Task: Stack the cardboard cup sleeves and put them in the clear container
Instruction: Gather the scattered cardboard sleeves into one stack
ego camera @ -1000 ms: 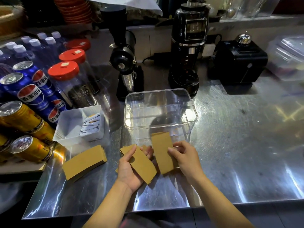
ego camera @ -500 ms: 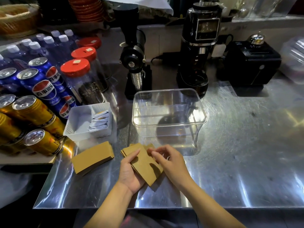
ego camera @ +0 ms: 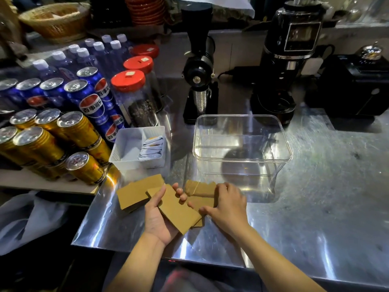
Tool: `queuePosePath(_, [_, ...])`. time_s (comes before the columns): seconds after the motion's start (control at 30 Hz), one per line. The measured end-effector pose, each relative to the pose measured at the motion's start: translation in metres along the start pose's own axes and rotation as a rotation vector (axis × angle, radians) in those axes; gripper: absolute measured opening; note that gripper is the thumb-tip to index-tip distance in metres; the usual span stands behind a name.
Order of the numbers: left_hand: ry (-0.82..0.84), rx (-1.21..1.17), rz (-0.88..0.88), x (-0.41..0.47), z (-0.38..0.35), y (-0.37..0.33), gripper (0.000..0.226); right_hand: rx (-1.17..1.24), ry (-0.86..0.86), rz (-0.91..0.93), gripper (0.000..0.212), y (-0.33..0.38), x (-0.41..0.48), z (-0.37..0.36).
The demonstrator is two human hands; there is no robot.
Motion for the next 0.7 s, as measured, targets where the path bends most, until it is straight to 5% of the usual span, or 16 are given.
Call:
queuePosePath(0.13, [-0.007, 0.010, -0.023, -0.003, 0.007, -0.004, 0.033, -0.074, 0.076, -0.136, 0.086, -0.003, 0.010, 0.001])
queuePosePath(0.4, [-0.003, 0.015, 0.002, -0.004, 0.013, -0.005, 0.034, -0.009, 0.147, -0.269, 0.082, -0.008, 0.014, 0.000])
queuePosePath(0.57, [-0.005, 0.007, 0.027, 0.000, 0.012, -0.003, 0.032, 0.384, 0.087, -0.226, 0.046, -0.011, 0.007, -0.001])
queuePosePath(0.7, [-0.012, 0.004, 0.026, 0.000, 0.010, -0.005, 0.026, 0.786, -0.141, -0.139, 0.029, -0.016, 0.006, 0.025])
Point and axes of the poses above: each hand's wrist, its own x-axis towards the middle knuckle, its own z-axis out of the back of the hand, y = z × x, the point moved 4 cm from there along x, towards the middle knuckle, and after that the axes turned 10 degrees about z, right-handed, at the moved point
